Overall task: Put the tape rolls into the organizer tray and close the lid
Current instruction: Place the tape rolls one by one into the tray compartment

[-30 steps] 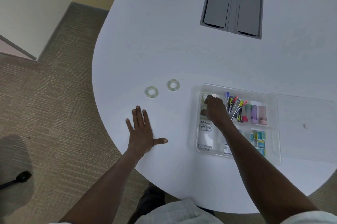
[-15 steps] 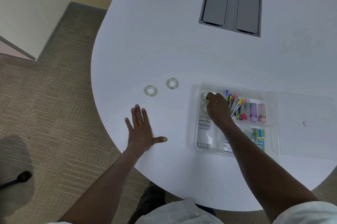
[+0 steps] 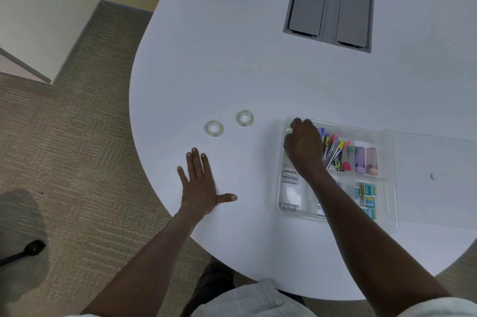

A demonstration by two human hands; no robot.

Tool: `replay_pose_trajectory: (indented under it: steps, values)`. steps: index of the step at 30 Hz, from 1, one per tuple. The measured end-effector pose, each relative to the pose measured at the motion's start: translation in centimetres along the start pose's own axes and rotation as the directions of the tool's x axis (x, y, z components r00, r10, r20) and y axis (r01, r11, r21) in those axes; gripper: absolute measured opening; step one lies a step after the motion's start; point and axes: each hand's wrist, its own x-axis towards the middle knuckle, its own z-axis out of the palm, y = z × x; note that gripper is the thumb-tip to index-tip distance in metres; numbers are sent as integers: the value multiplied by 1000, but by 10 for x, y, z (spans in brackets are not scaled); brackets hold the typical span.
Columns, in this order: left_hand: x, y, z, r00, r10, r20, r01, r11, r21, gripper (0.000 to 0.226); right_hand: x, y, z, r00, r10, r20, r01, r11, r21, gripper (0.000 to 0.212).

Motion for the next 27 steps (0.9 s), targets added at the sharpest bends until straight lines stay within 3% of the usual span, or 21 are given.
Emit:
replay_pose_trajectory:
  steps: [5,11,15,22,27]
  values:
    - [0,-1,0,1000,-1,-4,1,1000,15,149,17,-35,11,977,-212,-11,210,964,161,18]
    - [2,-3,4,1000,7,-18,-7,1000,28,149,30,-54,35,873,-421,247,427,904,33,52]
    - [3,-3,5,999,6,-34,-5,999,33,149,39,-63,41,792,-422,441,470,883,1,53]
    - [3,-2,4,1000,-1,-30,3,998,61,147,33,-72,49,849,-384,362,430,901,-53,29]
    - [3,-1,2,1000,-2,-14,3,999,53,148,31,-65,39,884,-376,279,385,923,23,39]
